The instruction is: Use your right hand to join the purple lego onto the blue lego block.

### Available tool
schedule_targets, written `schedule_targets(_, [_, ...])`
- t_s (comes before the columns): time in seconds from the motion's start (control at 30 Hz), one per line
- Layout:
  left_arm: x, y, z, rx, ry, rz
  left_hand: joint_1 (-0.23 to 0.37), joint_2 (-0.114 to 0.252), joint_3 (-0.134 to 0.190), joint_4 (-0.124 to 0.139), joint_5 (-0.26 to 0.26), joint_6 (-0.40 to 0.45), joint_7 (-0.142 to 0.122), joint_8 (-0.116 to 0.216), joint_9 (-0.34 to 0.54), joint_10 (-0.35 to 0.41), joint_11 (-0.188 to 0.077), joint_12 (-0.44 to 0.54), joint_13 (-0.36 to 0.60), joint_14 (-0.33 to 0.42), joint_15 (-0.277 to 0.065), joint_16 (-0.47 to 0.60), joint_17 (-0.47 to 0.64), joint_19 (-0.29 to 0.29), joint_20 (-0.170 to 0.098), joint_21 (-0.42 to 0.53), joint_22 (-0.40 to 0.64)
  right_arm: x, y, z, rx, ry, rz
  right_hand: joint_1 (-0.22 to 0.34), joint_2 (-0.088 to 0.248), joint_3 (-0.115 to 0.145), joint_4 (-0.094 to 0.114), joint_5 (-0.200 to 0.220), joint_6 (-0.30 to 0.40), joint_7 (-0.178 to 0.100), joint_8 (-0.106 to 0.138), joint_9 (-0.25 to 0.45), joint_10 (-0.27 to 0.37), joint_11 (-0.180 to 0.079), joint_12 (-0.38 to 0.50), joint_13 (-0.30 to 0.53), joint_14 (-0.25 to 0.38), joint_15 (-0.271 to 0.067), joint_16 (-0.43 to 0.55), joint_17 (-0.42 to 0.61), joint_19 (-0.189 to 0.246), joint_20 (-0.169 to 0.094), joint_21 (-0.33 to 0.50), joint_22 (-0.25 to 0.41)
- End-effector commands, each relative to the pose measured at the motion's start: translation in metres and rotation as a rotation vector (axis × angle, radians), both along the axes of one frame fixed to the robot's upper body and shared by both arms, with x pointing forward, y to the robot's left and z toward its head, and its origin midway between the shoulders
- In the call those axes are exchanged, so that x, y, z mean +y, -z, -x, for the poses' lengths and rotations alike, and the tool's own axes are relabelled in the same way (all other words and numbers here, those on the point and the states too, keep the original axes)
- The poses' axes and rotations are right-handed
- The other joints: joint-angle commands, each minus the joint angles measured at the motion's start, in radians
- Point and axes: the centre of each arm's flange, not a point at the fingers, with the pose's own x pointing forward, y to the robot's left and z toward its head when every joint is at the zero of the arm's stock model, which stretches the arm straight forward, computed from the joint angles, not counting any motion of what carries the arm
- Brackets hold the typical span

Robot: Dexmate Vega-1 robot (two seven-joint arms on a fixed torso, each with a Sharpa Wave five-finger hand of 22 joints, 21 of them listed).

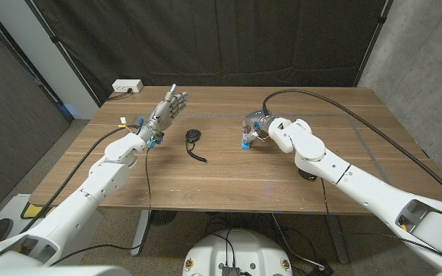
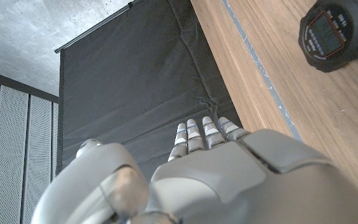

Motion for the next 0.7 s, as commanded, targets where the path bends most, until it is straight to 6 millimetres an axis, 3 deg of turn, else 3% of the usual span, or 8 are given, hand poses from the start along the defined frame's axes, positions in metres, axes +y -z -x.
schedule_targets(0.03, [0.0002, -0.0006, -0.0009, 0.002, 0.002, 0.0, 0.003, 0.01, -0.006, 0.0, 0.006, 0.005, -0.001, 0.001, 0.004, -0.005, -0.003, 0.001, 0.002, -0.003, 0.002, 0.001, 0.004, -0.002, 0.005, 0.001, 0.004, 0.0032, 0.0023, 0.0052, 0.004, -0.004, 0.003, -0.011, -0.006, -0.006, 0.002, 0.009, -0.012, -0.001, -0.004, 0.004, -0.009, 0.002, -0.004, 0.003, -0.005, -0.001, 0.0, 0.006, -0.002, 0.006, 0.0, 0.005])
schedule_targets(0.7, [0.0051, 0.0029, 0.0005, 0.004, 0.0, 0.009, 0.005, 0.013, -0.009, -0.001, 0.006, 0.007, -0.001, 0.001, 0.004, -0.003, -0.004, 0.002, 0.002, -0.002, 0.001, 0.001, 0.004, -0.001, 0.004, 0.001, 0.004, 0.0114, -0.0025, 0.011, -0.017, -0.014, 0.0, -0.041, -0.013, -0.021, 0.013, 0.015, -0.043, 0.0, -0.021, 0.006, -0.042, 0.003, -0.01, 0.004, -0.018, 0.013, -0.001, 0.007, -0.002, 0.015, -0.002, 0.005])
